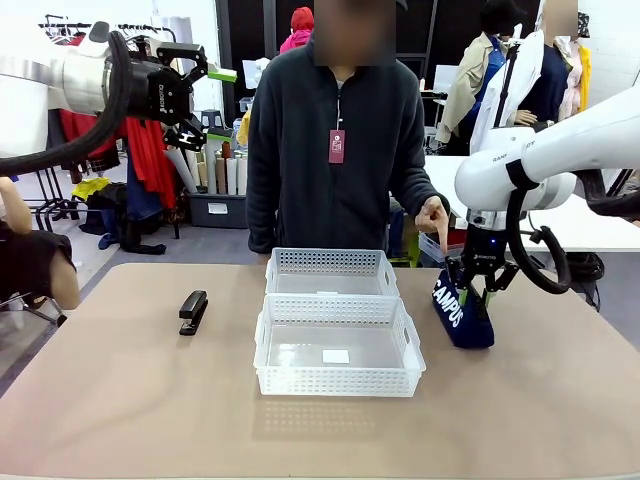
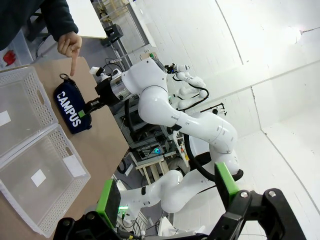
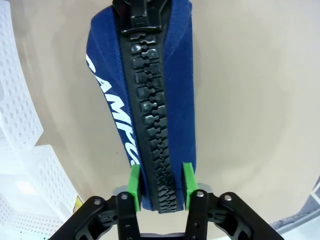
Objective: Distribute items into two baskets.
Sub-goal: Pick up the Pencil pouch that the person points to, then move the picked Pencil pouch towards the Organizing basket indicated by the person, stopping as directed, then place the picked Pencil pouch into the Organizing basket as instructed by the person.
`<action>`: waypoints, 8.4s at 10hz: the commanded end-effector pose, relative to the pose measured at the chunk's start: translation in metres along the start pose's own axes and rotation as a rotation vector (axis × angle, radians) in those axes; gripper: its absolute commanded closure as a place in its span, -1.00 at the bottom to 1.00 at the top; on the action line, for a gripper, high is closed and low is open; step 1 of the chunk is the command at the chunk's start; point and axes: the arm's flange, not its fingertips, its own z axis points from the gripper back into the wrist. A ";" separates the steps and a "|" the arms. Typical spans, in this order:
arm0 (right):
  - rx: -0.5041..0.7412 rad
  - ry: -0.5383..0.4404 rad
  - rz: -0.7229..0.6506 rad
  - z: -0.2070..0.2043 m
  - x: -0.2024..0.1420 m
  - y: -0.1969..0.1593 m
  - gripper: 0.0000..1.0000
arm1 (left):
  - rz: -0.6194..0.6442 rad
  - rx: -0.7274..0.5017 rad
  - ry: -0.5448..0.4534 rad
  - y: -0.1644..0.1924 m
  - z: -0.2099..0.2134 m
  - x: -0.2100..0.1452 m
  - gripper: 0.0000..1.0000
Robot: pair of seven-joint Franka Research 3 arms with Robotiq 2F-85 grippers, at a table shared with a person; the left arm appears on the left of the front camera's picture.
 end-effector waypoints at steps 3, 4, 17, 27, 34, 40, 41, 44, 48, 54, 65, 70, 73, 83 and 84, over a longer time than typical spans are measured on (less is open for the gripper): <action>0.065 -0.001 0.021 0.025 -0.007 0.002 1.00 | 0.007 -0.004 0.000 -0.003 0.000 0.000 -1.00; 0.072 -0.008 0.025 0.038 -0.013 0.004 1.00 | 0.007 -0.004 0.000 -0.003 0.000 0.000 -1.00; 0.196 -0.223 0.240 0.293 -0.107 0.066 1.00 | 0.007 -0.004 0.000 -0.003 0.000 0.000 -1.00; 0.174 -0.258 0.211 0.300 -0.110 0.065 1.00 | 0.007 -0.004 0.000 -0.003 0.000 0.000 -1.00; 0.174 -0.258 0.211 0.300 -0.110 0.065 1.00 | 0.007 -0.004 0.000 -0.003 0.000 0.000 -1.00; 0.174 -0.258 0.211 0.300 -0.110 0.065 1.00 | 0.007 -0.004 0.000 -0.003 0.000 0.000 -1.00; 0.174 -0.258 0.211 0.300 -0.110 0.065 1.00 | 0.007 -0.004 0.000 -0.003 0.000 0.000 -1.00; 0.174 -0.258 0.211 0.300 -0.110 0.065 1.00 | 0.007 -0.004 0.000 -0.003 0.000 0.000 -1.00; 0.184 -0.251 0.211 0.299 -0.108 0.067 1.00 | 0.007 -0.004 0.000 -0.003 0.000 0.000 -1.00; -0.009 -0.196 0.827 0.330 -0.077 0.116 1.00 | 0.007 -0.004 0.000 -0.003 0.000 0.000 -1.00; -0.143 -0.125 1.461 0.240 -0.012 0.217 1.00 | 0.007 -0.004 0.000 -0.003 0.000 0.000 -1.00; -0.123 -0.071 1.566 0.203 -0.008 0.230 1.00 | 0.007 -0.004 0.000 -0.003 0.000 0.000 -1.00; -0.108 -0.050 1.566 0.191 -0.009 0.231 1.00 | 0.007 -0.004 0.000 -0.003 0.000 0.000 -1.00; -0.111 -0.037 1.542 0.182 -0.010 0.229 1.00 | 0.007 -0.004 0.000 -0.003 0.000 0.000 -1.00; -0.111 -0.037 1.542 0.182 -0.010 0.229 1.00 | 0.007 -0.004 0.000 -0.003 0.000 0.000 -1.00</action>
